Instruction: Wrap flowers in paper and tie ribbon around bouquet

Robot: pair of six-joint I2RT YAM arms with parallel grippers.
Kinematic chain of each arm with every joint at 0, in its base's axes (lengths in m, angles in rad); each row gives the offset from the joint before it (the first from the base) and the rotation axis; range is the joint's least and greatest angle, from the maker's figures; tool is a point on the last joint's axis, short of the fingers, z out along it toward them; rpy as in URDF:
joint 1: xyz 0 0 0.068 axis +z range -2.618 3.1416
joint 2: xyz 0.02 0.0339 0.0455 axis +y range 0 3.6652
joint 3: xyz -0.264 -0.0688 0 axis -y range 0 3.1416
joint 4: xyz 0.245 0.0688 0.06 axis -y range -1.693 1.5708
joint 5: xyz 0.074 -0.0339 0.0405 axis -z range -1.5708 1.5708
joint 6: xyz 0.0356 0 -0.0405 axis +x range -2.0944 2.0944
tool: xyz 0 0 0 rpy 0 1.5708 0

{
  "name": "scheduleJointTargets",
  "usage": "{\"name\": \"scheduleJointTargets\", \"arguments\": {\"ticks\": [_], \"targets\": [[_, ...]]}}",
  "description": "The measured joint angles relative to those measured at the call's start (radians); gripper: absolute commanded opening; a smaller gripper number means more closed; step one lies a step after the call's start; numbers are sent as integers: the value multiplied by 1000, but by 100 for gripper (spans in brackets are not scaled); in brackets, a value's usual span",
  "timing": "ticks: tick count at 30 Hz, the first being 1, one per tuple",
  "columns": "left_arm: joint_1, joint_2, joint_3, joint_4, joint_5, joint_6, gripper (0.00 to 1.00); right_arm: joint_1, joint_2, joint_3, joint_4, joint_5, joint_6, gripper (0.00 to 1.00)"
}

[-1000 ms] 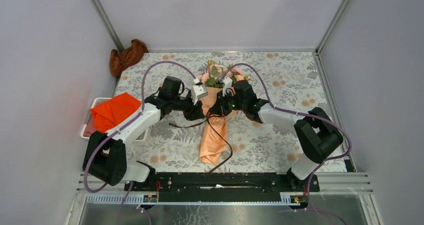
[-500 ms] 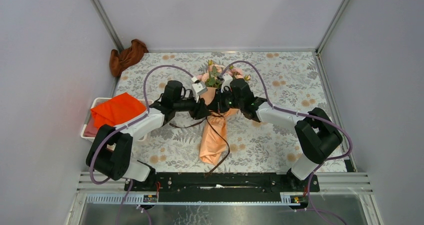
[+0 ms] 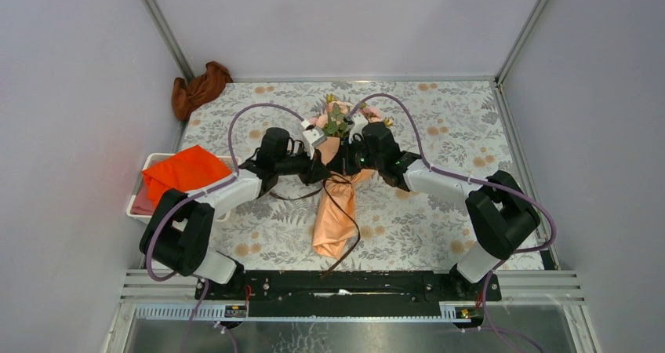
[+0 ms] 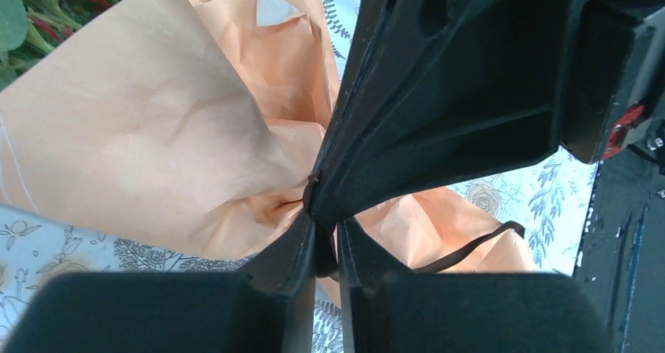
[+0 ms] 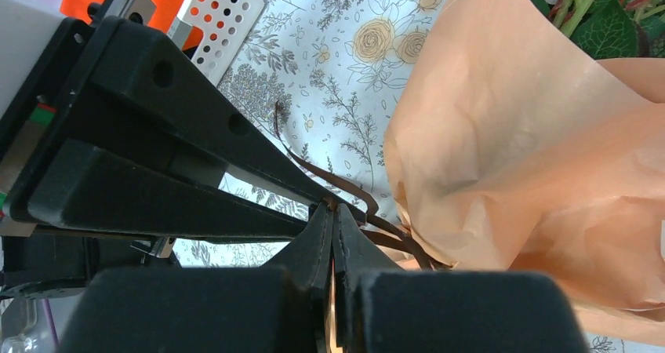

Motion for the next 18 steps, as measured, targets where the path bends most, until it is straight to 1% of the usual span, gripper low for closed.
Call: {"name": "scheduleJointTargets", "arguments": {"ticks": [2, 3, 5, 7, 9, 10, 11, 13, 14, 17, 18], "targets": [[0, 3, -2, 0, -4, -5, 0, -1, 0, 0, -6, 0, 0, 0], [0, 3, -4, 0, -8, -6, 0, -1, -1, 0, -10, 1, 0, 1], [0, 5, -8, 0, -11, -11, 0, -2, -1, 0, -17, 2, 0, 6], [-2, 5, -11, 2, -11, -14, 0, -2, -2, 0, -23, 0, 0, 15], [-5, 5, -15, 8, -11, -24, 0, -2, -5, 1, -31, -2, -2, 31], [-5, 5, -19, 11, -10, -30, 0, -2, -8, 3, -39, -2, -7, 37], [-5, 5, -24, 16, -11, -34, 0, -2, -12, 6, -50, -2, -12, 41], [-5, 6, -34, 26, -16, -42, 0, -3, -21, 17, -78, -2, -34, 43], [-5, 6, -36, 35, -19, -45, 0, -2, -29, 23, -98, -4, -53, 43], [-6, 6, -38, 65, -24, -50, 0, -3, -59, 26, -141, -4, -124, 34], [-6, 6, -38, 71, -26, -50, 0, -6, -66, 26, -151, -6, -151, 33]]}}
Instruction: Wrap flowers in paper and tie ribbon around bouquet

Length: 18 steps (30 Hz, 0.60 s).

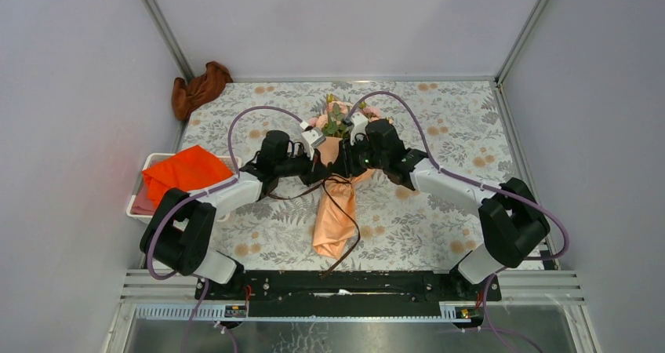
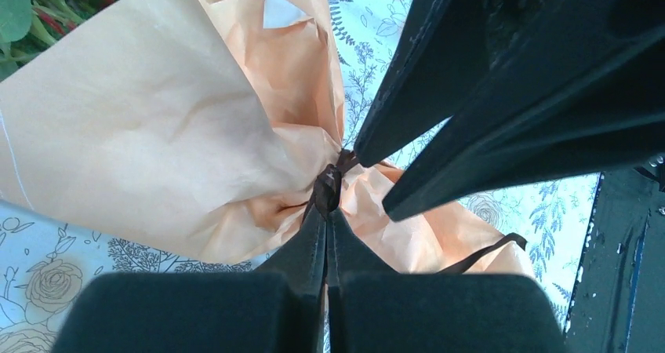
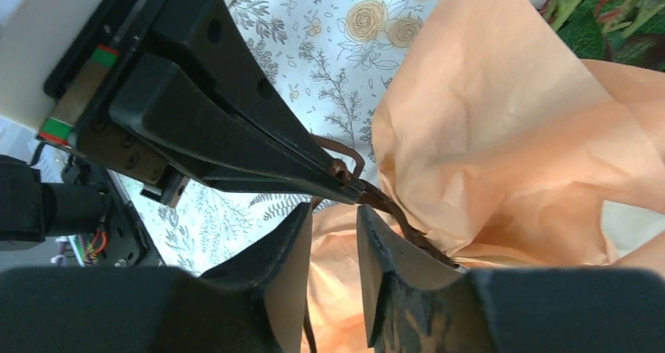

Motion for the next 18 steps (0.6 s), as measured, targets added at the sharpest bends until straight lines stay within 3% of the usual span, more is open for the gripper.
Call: {"name": "scheduleJointTargets", "arguments": {"ticks": [6, 14, 18], "targets": [[0, 0, -9, 30, 0, -21, 0, -34, 34, 3, -58, -26, -130, 38], [0, 0, -17, 35, 0, -24, 0, -40, 150, 33, -81, -72, -216, 37], [0, 0, -17, 36, -2, -24, 0, -40, 167, 49, -82, -71, -230, 13]]}}
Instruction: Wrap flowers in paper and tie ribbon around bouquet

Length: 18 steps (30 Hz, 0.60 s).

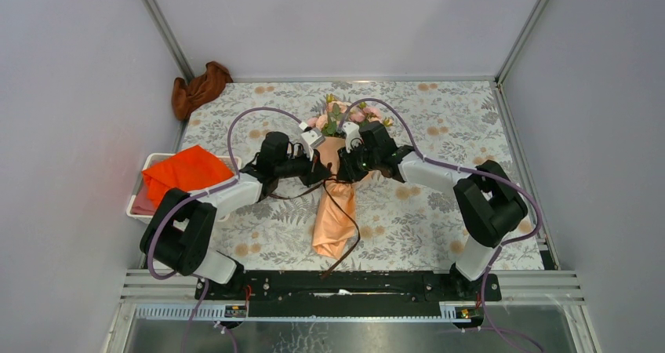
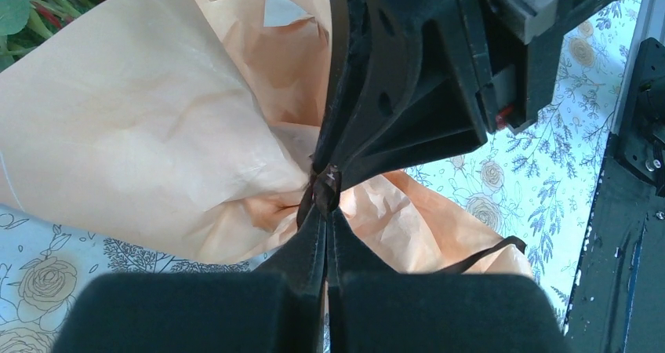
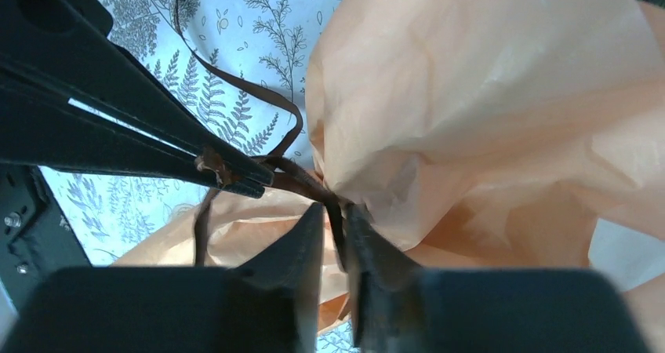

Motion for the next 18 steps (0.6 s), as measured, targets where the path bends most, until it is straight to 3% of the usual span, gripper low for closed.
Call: {"name": "scheduleJointTargets", "arguments": {"ticks": [4, 15, 18], "targets": [[0, 0, 0, 3, -9, 0, 0, 0, 0, 0, -11, 2, -4, 0], [0, 13, -15, 52, -29, 10, 0, 0, -87, -50, -11, -124, 19, 2], [0, 23, -20, 66, -35, 27, 0, 0, -85, -50, -13, -181, 32, 9]]}}
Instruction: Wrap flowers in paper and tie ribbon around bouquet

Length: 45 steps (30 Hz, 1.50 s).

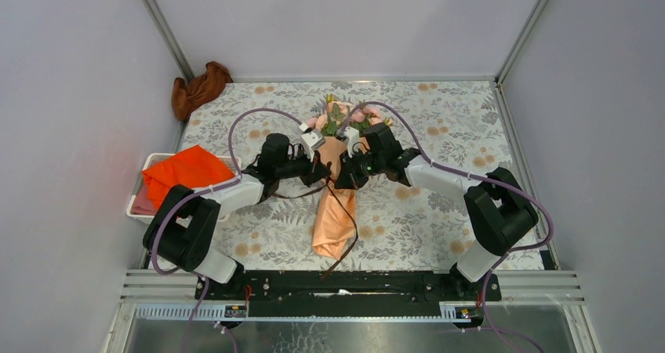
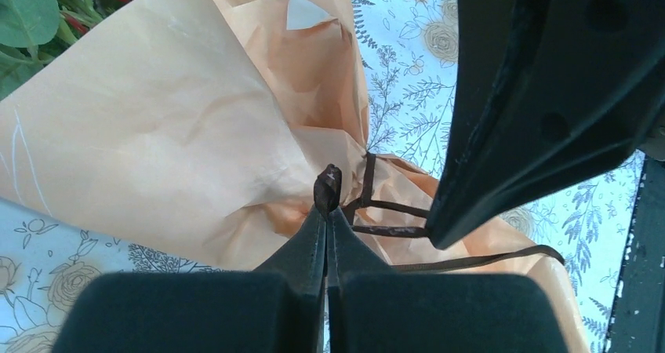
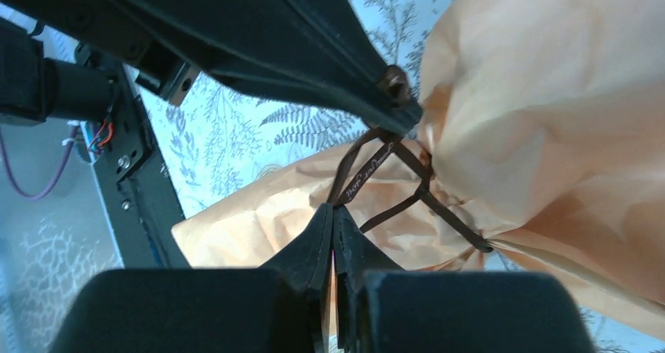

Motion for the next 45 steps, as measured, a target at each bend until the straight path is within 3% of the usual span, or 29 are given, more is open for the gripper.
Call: {"name": "scheduleJointTargets", "arguments": {"ticks": [7, 11, 14, 19, 22, 31, 36, 45], "targets": [[0, 13, -4, 10, 0, 68, 0, -2, 58, 33, -136, -79, -42, 46], [0, 13, -16, 10, 2, 96, 0, -29, 61, 85, -210, -106, -82, 54], [0, 13, -17, 10, 3, 107, 0, -78, 45, 102, -215, -136, -95, 51], [1, 15, -17, 12, 8, 111, 0, -167, 35, 126, -193, -145, -56, 18], [1, 18, -17, 13, 11, 111, 0, -168, 77, 159, -167, -134, -9, 12], [1, 19, -17, 16, 14, 111, 0, -115, 217, 181, -187, -131, -2, 9], [1, 19, -17, 17, 18, 111, 0, -93, 227, 181, -176, -211, -6, 10], [1, 19, -21, 34, 18, 111, 0, -84, 229, 152, -93, -265, 43, 18]]}}
